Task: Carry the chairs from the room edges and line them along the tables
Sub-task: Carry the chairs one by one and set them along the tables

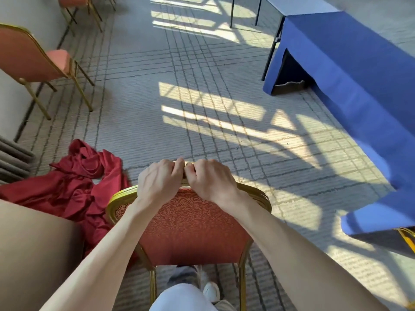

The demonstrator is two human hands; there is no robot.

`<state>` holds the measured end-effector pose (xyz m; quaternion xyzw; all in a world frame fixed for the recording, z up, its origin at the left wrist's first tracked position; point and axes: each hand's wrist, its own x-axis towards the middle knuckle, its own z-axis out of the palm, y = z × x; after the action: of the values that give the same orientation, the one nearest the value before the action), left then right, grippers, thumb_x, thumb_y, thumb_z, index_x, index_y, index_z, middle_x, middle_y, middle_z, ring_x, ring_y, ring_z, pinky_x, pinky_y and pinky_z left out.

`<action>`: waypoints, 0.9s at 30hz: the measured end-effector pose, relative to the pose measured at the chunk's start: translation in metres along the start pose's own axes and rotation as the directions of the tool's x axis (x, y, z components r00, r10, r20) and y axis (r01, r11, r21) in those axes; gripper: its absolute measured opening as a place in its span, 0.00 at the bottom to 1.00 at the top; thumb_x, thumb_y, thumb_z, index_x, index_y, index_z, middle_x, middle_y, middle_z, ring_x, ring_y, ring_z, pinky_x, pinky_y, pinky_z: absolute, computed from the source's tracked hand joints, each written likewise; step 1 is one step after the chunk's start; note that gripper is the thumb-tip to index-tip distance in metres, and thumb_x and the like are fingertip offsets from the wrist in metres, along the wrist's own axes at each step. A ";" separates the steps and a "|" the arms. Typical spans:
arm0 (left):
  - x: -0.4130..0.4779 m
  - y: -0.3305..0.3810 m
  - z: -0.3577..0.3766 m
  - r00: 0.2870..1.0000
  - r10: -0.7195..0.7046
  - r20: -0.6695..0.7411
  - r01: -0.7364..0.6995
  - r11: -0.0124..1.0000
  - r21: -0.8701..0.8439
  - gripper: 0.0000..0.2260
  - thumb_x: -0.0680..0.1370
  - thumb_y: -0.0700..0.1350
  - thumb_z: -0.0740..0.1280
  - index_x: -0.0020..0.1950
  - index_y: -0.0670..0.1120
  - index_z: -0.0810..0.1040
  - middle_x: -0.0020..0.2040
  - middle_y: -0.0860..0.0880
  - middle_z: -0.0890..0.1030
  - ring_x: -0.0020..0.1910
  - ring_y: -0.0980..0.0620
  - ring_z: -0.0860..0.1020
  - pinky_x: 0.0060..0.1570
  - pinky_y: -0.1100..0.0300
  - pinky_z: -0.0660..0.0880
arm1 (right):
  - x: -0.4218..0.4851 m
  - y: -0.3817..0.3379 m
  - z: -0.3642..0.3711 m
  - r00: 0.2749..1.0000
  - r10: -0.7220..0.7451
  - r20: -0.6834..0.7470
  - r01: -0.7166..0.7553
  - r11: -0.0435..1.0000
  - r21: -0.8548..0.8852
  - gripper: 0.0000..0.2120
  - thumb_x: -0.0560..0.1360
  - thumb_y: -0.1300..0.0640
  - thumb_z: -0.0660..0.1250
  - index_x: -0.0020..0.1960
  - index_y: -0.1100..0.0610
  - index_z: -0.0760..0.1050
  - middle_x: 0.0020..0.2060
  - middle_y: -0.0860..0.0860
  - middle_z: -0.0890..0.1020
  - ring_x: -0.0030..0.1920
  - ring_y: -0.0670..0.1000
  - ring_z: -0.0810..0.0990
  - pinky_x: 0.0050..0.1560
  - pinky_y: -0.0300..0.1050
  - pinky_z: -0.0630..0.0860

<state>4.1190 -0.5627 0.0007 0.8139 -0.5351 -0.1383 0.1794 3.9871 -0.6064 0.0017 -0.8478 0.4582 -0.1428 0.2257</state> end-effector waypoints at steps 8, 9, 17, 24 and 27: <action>0.127 0.033 0.005 0.984 0.068 0.165 -0.055 0.995 -0.079 0.21 0.83 0.56 0.52 0.49 0.45 0.79 0.52 0.40 0.80 0.58 0.37 0.77 0.54 0.50 0.70 | 0.116 0.043 -0.020 0.997 0.047 -0.067 -0.053 0.995 -0.090 0.24 0.83 0.47 0.53 0.43 0.61 0.80 0.41 0.62 0.84 0.45 0.63 0.83 0.44 0.51 0.76; 0.147 0.044 0.009 0.982 0.078 0.174 -0.068 0.996 -0.066 0.20 0.83 0.56 0.54 0.44 0.46 0.78 0.48 0.40 0.81 0.56 0.37 0.78 0.52 0.50 0.70 | 0.129 0.054 -0.028 0.995 0.073 -0.063 -0.079 0.992 -0.100 0.23 0.83 0.48 0.54 0.44 0.61 0.80 0.42 0.62 0.84 0.46 0.63 0.83 0.44 0.51 0.76; 0.230 0.161 0.045 0.870 0.373 0.323 -0.349 0.928 -0.132 0.22 0.82 0.58 0.53 0.38 0.45 0.74 0.50 0.38 0.83 0.54 0.38 0.79 0.49 0.52 0.70 | 0.145 0.134 -0.100 0.900 0.372 -0.227 -0.409 0.901 -0.148 0.24 0.76 0.48 0.49 0.39 0.63 0.77 0.40 0.64 0.83 0.45 0.65 0.83 0.42 0.54 0.75; 0.246 0.254 0.076 0.624 0.704 0.339 -0.634 0.710 -0.308 0.24 0.83 0.56 0.54 0.29 0.48 0.67 0.41 0.39 0.82 0.46 0.36 0.80 0.41 0.52 0.71 | 0.114 0.185 -0.148 0.752 0.533 -0.387 -0.633 0.748 -0.198 0.18 0.81 0.51 0.53 0.35 0.54 0.68 0.41 0.58 0.84 0.45 0.61 0.82 0.38 0.46 0.65; 0.252 0.274 0.104 0.500 0.801 0.330 -0.737 0.593 -0.323 0.23 0.84 0.54 0.57 0.30 0.48 0.70 0.43 0.38 0.82 0.49 0.34 0.79 0.39 0.54 0.67 | 0.106 0.213 -0.133 0.696 0.579 -0.424 -0.702 0.674 -0.231 0.20 0.78 0.47 0.50 0.37 0.56 0.75 0.37 0.55 0.83 0.41 0.59 0.82 0.36 0.47 0.67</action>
<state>3.9485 -0.9089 0.0196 0.4202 -0.8556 -0.2618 0.1516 3.8329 -0.8312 0.0101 -0.6211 0.7776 -0.0961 0.0186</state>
